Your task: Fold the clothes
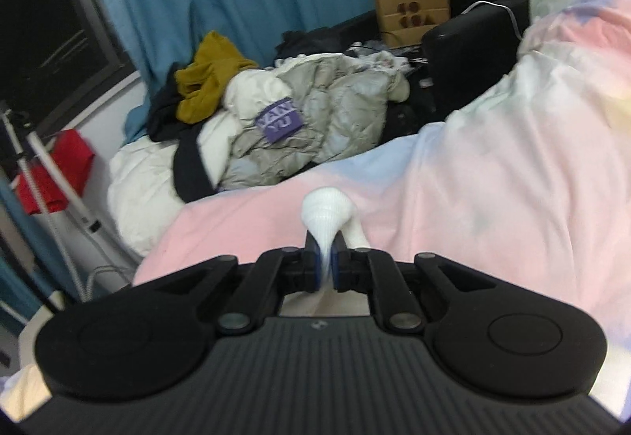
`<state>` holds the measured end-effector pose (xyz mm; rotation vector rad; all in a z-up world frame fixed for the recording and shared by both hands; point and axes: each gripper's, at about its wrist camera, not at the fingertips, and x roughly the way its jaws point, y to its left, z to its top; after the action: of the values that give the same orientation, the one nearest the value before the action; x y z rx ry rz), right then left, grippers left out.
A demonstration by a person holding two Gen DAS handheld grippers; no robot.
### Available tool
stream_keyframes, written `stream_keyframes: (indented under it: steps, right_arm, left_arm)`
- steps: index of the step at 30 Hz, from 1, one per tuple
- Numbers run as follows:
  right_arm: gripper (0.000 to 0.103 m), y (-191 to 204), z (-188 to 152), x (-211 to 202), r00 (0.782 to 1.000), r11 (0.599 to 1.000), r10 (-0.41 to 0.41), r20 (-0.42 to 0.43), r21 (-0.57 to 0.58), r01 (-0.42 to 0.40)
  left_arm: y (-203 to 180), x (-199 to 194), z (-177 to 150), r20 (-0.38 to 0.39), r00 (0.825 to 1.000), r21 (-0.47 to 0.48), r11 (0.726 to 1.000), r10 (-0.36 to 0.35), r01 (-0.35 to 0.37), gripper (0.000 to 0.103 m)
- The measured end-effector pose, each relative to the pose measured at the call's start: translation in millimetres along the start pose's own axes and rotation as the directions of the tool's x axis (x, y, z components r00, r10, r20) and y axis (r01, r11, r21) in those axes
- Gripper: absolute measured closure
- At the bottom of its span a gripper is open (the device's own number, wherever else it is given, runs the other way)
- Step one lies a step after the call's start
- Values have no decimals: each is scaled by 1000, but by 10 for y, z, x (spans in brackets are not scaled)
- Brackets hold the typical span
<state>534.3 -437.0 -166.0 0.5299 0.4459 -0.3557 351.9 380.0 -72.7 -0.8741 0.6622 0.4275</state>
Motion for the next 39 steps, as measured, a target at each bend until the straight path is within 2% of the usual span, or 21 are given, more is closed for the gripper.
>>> stream_keyframes:
  steps: [2, 4, 6, 8, 10, 13, 14, 16, 20, 24, 27, 29, 31, 33, 36, 38, 39]
  right_arm:
    - [83, -71, 56, -119, 999, 998, 54, -4, 18, -54]
    - [70, -162, 119, -276, 994, 993, 110, -5, 51, -110]
    - [63, -268, 144, -534, 987, 983, 160, 5, 91, -160]
    - [57, -432, 76, -857, 974, 966, 224, 34, 128, -226]
    - [37, -683, -115, -1203, 962, 946, 267, 55, 173, -273]
    - [36, -1056, -421, -1558, 952, 904, 304, 28, 308, -297]
    - [36, -1152, -507, -1622, 952, 889, 307, 10, 353, -291]
    - [36, -1344, -679, -1752, 949, 855, 315, -24, 440, -273]
    - [36, -1586, -898, -1870, 942, 810, 324, -90, 540, -227]
    - [37, -1718, -1006, -1845, 924, 771, 364, -116, 595, -229]
    - [37, -1789, -1064, -1693, 918, 744, 378, -119, 629, -225]
    - [37, -1817, -1105, -1524, 914, 726, 389, -117, 650, -226]
    - [37, -1825, -1138, -1345, 913, 722, 390, -117, 654, -225]
    - [36, -1803, -1145, -1179, 917, 740, 382, -112, 632, -230]
    - [37, -1760, -1089, -1022, 924, 741, 377, -57, 618, -264]
    - [37, -1719, -1042, -944, 930, 741, 368, -15, 609, -284]
    - [41, -1683, -1024, -917, 937, 759, 350, -13, 591, -275]
  left_arm:
    - [23, -102, -7, 3, 999, 27, 998, -54, 53, 55]
    - [51, -264, -64, 16, 994, 46, 994, -105, 104, 44]
    - [95, -469, -170, 33, 987, 45, 987, -158, 156, 35]
    - [216, -751, -358, 73, 968, 41, 971, -239, 236, 25]
    - [426, -978, -624, 119, 947, -5, 953, -300, 303, 20]
    - [810, -1258, -1082, 191, 912, -105, 916, -364, 387, 20]
    - [905, -1292, -1195, 191, 911, -139, 909, -366, 394, 20]
    - [1017, -1321, -1311, 142, 926, -185, 910, -349, 371, 20]
    - [1147, -1406, -1412, 83, 946, -194, 926, -313, 323, 20]
    - [1287, -1300, -1496, 51, 946, -283, 904, -321, 322, 19]
    - [1355, -1115, -1452, 54, 942, -337, 882, -332, 330, 19]
    - [1352, -959, -1394, 75, 945, -338, 883, -319, 325, 19]
    - [1325, -771, -1319, 89, 948, -327, 890, -307, 319, 19]
    - [1280, -611, -1239, 109, 945, -300, 896, -308, 327, 19]
    - [1192, -409, -1125, 153, 938, -260, 903, -311, 341, 20]
    - [1149, -311, -1070, 182, 940, -259, 908, -287, 328, 28]
    - [1134, -268, -1044, 192, 943, -264, 911, -271, 316, 31]
